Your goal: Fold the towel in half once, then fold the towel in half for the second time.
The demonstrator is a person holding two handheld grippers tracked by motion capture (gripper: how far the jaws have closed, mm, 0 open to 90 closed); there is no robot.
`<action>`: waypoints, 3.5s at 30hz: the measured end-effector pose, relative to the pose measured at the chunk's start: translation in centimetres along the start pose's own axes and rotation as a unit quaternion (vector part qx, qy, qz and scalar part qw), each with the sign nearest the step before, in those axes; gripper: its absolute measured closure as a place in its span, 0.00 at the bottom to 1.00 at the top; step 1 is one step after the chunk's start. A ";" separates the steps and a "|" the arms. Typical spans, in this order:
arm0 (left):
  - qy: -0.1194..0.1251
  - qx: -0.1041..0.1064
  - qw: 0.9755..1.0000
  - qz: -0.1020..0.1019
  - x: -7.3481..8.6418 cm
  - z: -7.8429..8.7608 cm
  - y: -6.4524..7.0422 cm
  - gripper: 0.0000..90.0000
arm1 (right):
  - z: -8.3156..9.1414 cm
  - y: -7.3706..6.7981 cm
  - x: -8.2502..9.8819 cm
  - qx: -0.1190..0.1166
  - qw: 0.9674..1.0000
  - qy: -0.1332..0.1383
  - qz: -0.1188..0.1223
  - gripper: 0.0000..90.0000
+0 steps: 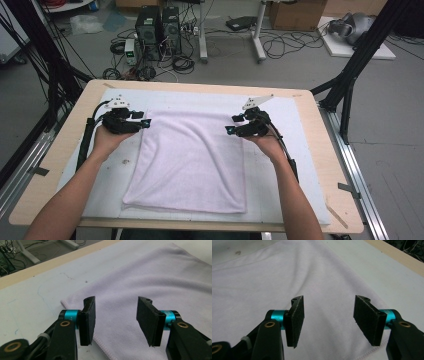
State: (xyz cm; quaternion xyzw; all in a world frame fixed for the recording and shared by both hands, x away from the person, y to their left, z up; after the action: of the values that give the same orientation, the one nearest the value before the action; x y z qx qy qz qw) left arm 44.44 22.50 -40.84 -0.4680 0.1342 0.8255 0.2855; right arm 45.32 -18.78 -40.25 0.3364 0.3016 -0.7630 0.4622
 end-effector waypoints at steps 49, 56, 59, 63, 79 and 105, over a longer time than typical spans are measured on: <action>-0.083 -0.041 0.994 0.050 2.8 -6.2 -2.7 0.90 | -3.2 6.1 4.3 0.039 0.995 -0.030 -0.088 0.87; -0.066 -0.037 0.996 0.049 2.3 -5.4 -2.9 0.95 | -2.2 5.8 3.6 0.040 0.996 -0.017 -0.082 0.94; -0.044 -0.028 0.998 0.047 1.5 -4.4 -2.8 0.95 | -1.2 5.3 3.0 0.038 0.997 -0.001 -0.074 0.95; -0.021 -0.019 0.999 0.029 0.3 -2.5 -2.3 0.95 | 0.4 4.4 2.3 0.030 0.998 0.009 -0.054 0.95; 0.019 0.025 0.999 -0.009 4.5 4.7 1.5 0.97 | 3.7 -3.6 4.7 -0.040 0.999 -0.004 -0.020 0.93; -0.008 0.064 0.998 -0.005 2.7 3.7 2.6 0.61 | 2.2 -3.1 4.3 -0.028 0.999 -0.007 -0.030 0.50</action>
State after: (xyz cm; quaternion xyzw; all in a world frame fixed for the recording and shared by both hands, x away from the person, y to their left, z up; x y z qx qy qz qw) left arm 39.21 23.13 -41.27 -0.4431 0.1820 0.8175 0.3199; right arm 40.49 -21.37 -41.87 0.3084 0.3297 -0.7702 0.4506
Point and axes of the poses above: each handheld gripper's, and its own axes: z roughly backward along the jaws, x roughly out of its underside, y roughly to its right, the point moved 3 cm from there along -z, roughly forward along the jaws, and after that the axes turned 9 degrees about -x, right-handed, at the moved point
